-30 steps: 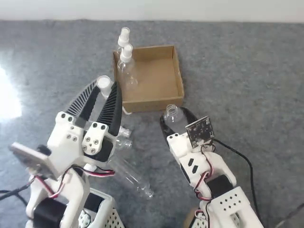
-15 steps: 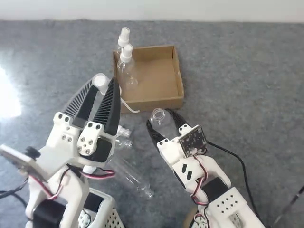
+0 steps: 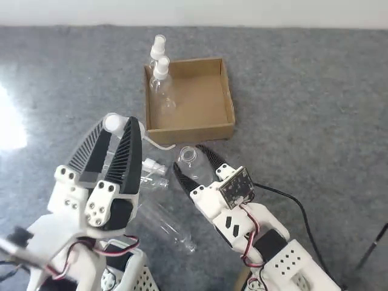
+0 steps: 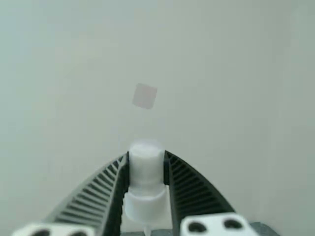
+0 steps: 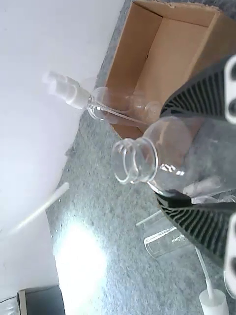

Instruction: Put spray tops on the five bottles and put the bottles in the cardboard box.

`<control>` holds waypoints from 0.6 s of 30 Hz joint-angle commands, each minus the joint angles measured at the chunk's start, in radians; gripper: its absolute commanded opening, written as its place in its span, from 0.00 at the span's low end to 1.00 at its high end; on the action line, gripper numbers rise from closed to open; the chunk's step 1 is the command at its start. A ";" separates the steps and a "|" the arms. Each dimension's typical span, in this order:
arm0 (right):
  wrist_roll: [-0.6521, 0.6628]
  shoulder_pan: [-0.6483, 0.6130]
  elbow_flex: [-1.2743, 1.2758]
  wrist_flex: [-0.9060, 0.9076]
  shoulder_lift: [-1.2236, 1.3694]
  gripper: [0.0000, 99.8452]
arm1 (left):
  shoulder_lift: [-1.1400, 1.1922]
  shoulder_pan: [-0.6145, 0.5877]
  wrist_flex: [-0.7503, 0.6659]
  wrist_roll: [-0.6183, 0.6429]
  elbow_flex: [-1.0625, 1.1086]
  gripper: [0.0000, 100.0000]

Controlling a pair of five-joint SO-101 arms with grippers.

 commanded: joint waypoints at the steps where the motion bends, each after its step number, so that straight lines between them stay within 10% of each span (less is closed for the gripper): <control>1: 0.021 -0.036 0.011 -0.027 -0.022 0.05 | -0.005 0.005 0.005 0.012 0.012 0.03; 18: 0.092 -0.065 0.023 -0.074 -0.012 0.05 | -0.006 0.006 0.044 0.012 0.016 0.03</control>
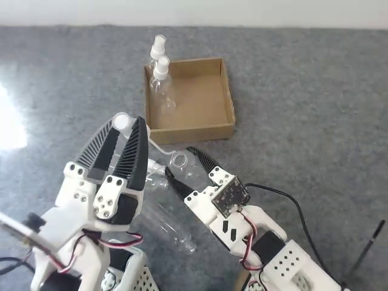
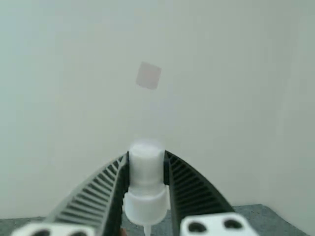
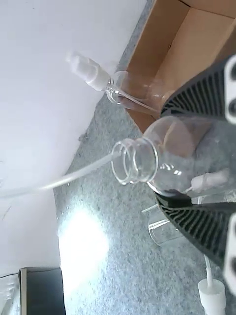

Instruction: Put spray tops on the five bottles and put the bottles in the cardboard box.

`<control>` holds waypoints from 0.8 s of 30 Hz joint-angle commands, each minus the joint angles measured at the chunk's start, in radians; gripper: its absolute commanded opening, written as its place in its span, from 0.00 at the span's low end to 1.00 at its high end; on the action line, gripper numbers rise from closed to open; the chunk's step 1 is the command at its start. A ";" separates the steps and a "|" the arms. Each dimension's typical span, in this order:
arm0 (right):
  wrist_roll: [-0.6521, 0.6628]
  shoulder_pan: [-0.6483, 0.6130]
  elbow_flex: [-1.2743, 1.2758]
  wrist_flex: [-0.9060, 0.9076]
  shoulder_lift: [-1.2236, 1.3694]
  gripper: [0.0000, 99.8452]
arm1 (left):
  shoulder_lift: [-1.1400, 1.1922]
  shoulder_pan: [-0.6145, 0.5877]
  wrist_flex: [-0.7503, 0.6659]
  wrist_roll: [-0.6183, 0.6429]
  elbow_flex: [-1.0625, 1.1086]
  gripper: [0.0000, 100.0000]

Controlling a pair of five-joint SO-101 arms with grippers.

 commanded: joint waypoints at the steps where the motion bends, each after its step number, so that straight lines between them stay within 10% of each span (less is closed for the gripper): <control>1: 0.021 -0.008 0.023 -0.028 -0.012 0.05 | -0.006 0.015 0.006 0.012 -0.027 0.03; 24: 0.028 -0.002 0.023 -0.025 -0.010 0.05 | -0.008 0.074 0.112 0.006 -0.157 0.03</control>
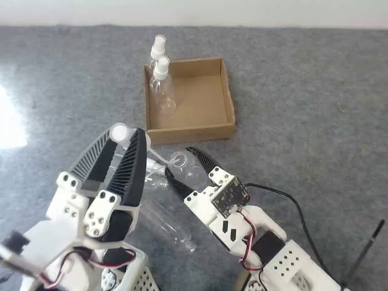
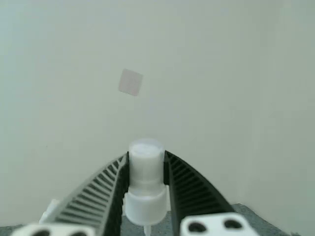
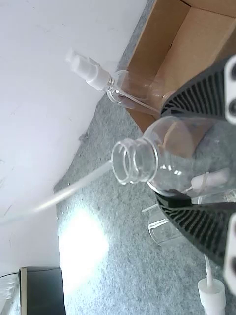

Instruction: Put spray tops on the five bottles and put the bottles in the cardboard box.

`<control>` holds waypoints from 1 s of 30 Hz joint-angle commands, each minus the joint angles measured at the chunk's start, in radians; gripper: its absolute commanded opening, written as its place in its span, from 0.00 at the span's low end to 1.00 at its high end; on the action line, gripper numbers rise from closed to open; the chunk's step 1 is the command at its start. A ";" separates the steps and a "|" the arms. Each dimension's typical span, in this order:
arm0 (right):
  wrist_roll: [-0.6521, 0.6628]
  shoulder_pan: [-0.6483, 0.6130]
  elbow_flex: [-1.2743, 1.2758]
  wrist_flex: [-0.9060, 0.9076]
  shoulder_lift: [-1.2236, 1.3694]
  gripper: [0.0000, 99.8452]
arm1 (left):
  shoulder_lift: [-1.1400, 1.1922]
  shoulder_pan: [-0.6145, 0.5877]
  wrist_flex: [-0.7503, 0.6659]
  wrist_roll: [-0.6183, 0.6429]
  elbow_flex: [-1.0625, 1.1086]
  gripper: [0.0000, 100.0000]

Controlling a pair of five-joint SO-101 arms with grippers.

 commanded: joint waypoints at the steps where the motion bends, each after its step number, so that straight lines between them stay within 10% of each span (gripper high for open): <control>1: 0.025 -0.002 0.021 -0.025 -0.010 0.05 | -0.008 0.002 0.021 0.005 -0.039 0.03; 30: 0.025 -0.002 0.021 -0.025 -0.010 0.05 | -0.008 0.002 0.014 -0.032 0.044 0.03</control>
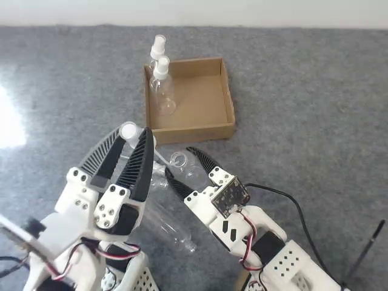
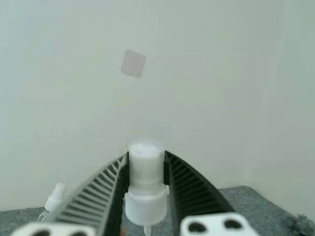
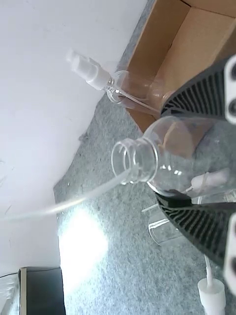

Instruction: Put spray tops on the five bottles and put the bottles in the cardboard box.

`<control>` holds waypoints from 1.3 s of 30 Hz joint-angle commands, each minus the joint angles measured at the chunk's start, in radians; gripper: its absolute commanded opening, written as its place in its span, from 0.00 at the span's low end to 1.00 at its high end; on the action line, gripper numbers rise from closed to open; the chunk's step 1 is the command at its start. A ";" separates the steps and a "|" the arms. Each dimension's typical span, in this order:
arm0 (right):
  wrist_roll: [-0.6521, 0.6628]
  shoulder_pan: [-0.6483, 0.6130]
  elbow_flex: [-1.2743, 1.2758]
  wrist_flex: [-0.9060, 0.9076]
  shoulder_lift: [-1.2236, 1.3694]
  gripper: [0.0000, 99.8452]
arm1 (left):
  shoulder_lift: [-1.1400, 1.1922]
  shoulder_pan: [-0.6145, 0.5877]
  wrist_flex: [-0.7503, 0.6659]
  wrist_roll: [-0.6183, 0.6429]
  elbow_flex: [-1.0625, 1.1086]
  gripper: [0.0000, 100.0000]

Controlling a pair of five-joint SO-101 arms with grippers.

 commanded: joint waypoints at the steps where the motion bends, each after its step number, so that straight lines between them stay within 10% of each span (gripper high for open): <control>1: 0.025 -0.002 0.021 -0.025 -0.010 0.05 | -0.008 0.002 -0.003 -0.011 -0.004 0.03; 39: 0.023 -0.002 0.021 -0.024 -0.010 0.05 | -0.008 0.011 -0.078 -0.069 0.302 0.03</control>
